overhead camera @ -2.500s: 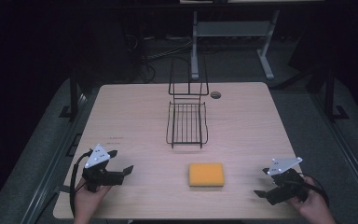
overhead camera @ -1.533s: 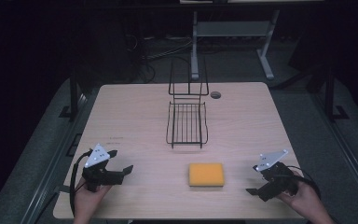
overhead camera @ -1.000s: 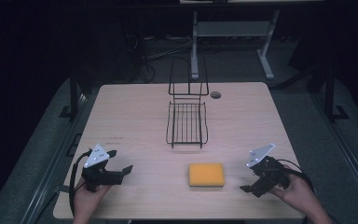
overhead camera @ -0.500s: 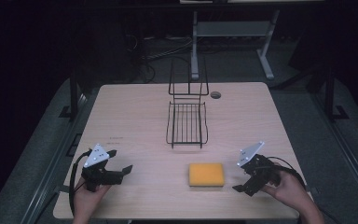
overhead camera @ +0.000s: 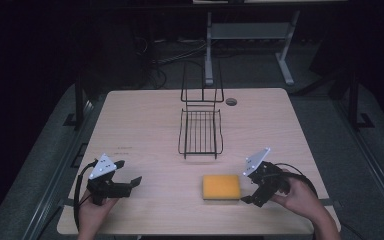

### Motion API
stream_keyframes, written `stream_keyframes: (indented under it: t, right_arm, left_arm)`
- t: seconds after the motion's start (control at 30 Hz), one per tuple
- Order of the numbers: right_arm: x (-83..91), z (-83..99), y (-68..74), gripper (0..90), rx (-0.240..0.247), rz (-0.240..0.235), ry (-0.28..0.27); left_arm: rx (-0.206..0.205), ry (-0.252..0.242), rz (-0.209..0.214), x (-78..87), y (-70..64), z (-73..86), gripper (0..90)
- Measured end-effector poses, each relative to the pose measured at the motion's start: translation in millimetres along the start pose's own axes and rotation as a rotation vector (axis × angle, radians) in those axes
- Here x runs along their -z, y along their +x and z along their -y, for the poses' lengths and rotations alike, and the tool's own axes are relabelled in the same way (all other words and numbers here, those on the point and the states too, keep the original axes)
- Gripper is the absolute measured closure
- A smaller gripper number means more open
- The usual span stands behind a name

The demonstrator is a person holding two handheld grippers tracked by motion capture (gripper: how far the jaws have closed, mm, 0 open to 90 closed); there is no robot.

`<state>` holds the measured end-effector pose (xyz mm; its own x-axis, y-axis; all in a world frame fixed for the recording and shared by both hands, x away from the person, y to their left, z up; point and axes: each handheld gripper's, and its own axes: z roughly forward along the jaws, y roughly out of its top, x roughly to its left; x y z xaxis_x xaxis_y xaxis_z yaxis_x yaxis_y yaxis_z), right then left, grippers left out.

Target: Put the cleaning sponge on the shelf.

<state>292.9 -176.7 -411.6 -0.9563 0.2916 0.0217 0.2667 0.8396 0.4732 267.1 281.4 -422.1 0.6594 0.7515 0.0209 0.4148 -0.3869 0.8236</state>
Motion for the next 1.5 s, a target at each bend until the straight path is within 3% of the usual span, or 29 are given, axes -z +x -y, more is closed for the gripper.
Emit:
stream_keyframes:
  t: [0.77,1.5]
  right_arm:
    - [-16.4,-36.2,-1.3,15.0,0.085,-0.035,0.026]
    - [-30.0,-49.2,-5.1,15.0,0.115,-0.056,0.048]
  left_arm:
    - [0.003,0.0,0.004,0.6,1.7,0.4,14.2]
    - [0.0,-0.003,0.007,0.1,1.3,0.0,14.2]
